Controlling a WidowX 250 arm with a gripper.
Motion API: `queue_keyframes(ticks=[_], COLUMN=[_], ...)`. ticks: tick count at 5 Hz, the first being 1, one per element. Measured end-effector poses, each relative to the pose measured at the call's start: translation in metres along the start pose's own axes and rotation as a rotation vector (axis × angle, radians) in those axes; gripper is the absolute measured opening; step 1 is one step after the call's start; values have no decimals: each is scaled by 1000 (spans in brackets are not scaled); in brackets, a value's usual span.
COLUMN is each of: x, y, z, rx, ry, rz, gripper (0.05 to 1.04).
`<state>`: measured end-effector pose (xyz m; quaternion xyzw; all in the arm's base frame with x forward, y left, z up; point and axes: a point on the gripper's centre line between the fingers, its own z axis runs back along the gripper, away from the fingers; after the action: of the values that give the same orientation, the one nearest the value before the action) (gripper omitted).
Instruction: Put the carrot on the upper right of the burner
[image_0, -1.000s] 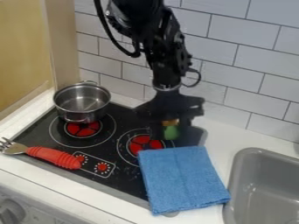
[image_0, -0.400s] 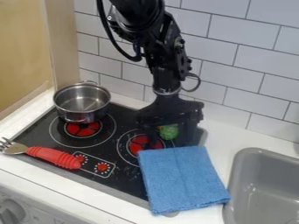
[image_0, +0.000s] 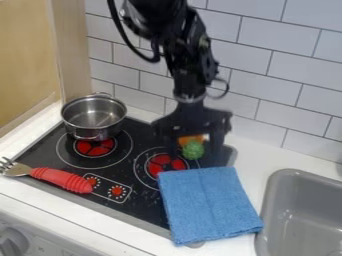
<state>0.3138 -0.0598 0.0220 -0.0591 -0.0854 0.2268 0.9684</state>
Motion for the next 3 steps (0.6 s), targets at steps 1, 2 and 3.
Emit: queue_keyframes(ticks=[1, 2, 3], x=[0, 1, 1], y=[-2, -3, -2], z=[24, 40, 40], rx=[-39, -62, -61], ry=[-51, -88, -87], rz=[-14, -28, -26], gripper=[999, 999, 999])
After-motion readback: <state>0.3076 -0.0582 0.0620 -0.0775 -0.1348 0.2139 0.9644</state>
